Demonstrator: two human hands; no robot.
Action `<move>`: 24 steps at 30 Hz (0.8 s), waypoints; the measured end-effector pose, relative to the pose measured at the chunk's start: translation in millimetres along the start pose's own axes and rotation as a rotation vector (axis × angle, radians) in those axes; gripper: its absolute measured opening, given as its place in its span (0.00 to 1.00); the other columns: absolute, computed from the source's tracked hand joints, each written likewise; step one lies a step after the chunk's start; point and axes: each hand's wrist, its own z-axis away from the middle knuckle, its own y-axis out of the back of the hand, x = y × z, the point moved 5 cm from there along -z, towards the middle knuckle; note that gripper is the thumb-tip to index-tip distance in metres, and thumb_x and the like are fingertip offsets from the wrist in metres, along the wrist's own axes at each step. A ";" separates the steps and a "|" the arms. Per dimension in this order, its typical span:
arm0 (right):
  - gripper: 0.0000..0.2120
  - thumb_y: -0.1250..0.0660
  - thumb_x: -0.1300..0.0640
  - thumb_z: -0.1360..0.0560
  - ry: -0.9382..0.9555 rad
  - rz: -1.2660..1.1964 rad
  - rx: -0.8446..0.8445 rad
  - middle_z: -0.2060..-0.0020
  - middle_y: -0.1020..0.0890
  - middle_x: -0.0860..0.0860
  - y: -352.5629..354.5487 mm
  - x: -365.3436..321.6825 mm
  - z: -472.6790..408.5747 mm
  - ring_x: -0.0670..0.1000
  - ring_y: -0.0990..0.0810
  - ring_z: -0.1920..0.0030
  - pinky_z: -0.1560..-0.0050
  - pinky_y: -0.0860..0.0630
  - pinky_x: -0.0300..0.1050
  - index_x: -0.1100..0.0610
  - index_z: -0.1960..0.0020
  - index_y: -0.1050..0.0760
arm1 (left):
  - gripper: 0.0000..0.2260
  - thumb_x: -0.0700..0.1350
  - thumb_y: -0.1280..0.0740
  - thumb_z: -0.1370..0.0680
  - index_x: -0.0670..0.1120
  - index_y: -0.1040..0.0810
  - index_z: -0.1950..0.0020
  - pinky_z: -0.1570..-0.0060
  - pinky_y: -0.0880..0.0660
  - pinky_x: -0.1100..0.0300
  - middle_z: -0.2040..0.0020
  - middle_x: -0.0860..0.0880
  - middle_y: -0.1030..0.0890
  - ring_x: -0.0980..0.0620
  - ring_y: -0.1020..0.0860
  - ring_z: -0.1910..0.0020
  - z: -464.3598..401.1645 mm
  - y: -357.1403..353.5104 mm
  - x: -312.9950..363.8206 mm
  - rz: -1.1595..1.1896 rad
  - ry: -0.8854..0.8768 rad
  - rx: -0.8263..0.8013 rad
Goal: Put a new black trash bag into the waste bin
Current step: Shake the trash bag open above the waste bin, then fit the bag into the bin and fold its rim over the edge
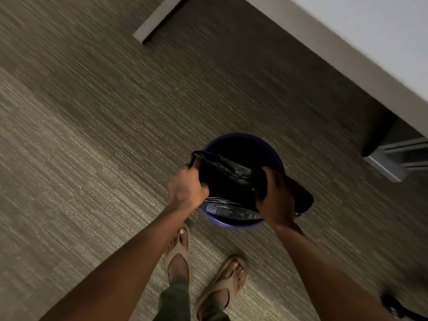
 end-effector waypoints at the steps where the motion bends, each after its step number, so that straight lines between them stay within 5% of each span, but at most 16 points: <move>1: 0.23 0.29 0.59 0.22 -0.017 0.000 0.010 0.34 0.19 0.60 -3.3 1.8 -9.1 0.65 0.20 0.36 0.45 0.22 0.56 0.57 0.28 0.26 | 0.21 0.50 0.27 0.26 0.48 0.22 0.33 0.58 0.23 0.54 0.47 0.45 0.19 0.46 0.20 0.55 -3.9 -2.7 -3.2 -0.021 -0.001 -0.025; 4: 0.16 0.30 0.66 0.25 -0.085 -0.095 0.099 0.50 0.14 0.61 0.1 9.5 -32.4 0.65 0.16 0.51 0.56 0.26 0.52 0.61 0.38 0.21 | 0.24 0.50 0.26 0.26 0.48 0.23 0.31 0.60 0.26 0.59 0.46 0.49 0.21 0.51 0.24 0.58 -18.8 -9.2 -11.4 -0.123 -0.010 -0.094; 7: 0.09 0.32 0.71 0.28 -0.044 -0.173 0.243 0.66 0.23 0.54 15.0 14.4 -52.5 0.58 0.25 0.67 0.64 0.37 0.47 0.62 0.51 0.27 | 0.39 0.49 0.24 0.28 0.51 0.37 0.20 0.51 0.18 0.53 0.31 0.46 0.25 0.45 0.18 0.47 -31.2 -14.4 -6.9 -0.158 -0.112 -0.129; 10: 0.17 0.29 0.73 0.32 0.075 -0.170 0.283 0.72 0.34 0.49 24.1 9.2 -79.0 0.51 0.36 0.73 0.69 0.42 0.47 0.58 0.64 0.34 | 0.46 0.47 0.23 0.31 0.51 0.43 0.17 0.53 0.16 0.47 0.30 0.44 0.26 0.39 0.17 0.45 -46.1 -10.5 -1.0 -0.067 -0.221 -0.071; 13: 0.11 0.24 0.70 0.32 0.156 -0.136 0.244 0.66 0.21 0.53 28.2 4.0 -106.9 0.56 0.22 0.64 0.60 0.29 0.46 0.60 0.65 0.25 | 0.45 0.46 0.24 0.32 0.51 0.43 0.20 0.52 0.17 0.45 0.35 0.44 0.24 0.37 0.18 0.44 -69.9 -8.2 -3.3 0.031 -0.231 -0.105; 15: 0.04 0.25 0.66 0.27 0.179 -0.077 0.218 0.54 0.14 0.57 29.3 6.1 -123.4 0.60 0.17 0.51 0.48 0.21 0.53 0.61 0.52 0.15 | 0.46 0.46 0.25 0.33 0.53 0.45 0.20 0.47 0.18 0.44 0.35 0.44 0.24 0.37 0.19 0.41 -82.3 -10.3 -5.2 0.044 -0.261 -0.188; 16: 0.09 0.28 0.65 0.24 0.154 -0.032 0.208 0.49 0.14 0.58 29.6 9.0 -131.8 0.63 0.18 0.45 0.43 0.21 0.56 0.59 0.45 0.14 | 0.47 0.47 0.25 0.33 0.54 0.47 0.19 0.44 0.18 0.44 0.34 0.44 0.24 0.38 0.20 0.38 -86.5 -11.9 -5.2 0.033 -0.288 -0.222; 20: 0.16 0.35 0.56 0.17 0.080 0.125 0.138 0.37 0.21 0.60 21.8 14.8 -159.0 0.66 0.24 0.37 0.40 0.24 0.57 0.54 0.32 0.19 | 0.48 0.55 0.27 0.31 0.61 0.52 0.19 0.34 0.22 0.44 0.31 0.47 0.25 0.40 0.24 0.31 -101.4 -15.9 -6.5 0.084 -0.271 -0.251; 24: 0.26 0.40 0.37 0.17 -0.066 0.184 -0.120 0.23 0.38 0.60 -1.6 17.1 -172.4 0.65 0.33 0.27 0.30 0.29 0.62 0.46 0.23 0.29 | 0.43 0.65 0.33 0.32 0.62 0.45 0.19 0.31 0.26 0.48 0.31 0.48 0.22 0.42 0.25 0.29 -111.5 -19.2 -14.2 0.073 -0.220 -0.258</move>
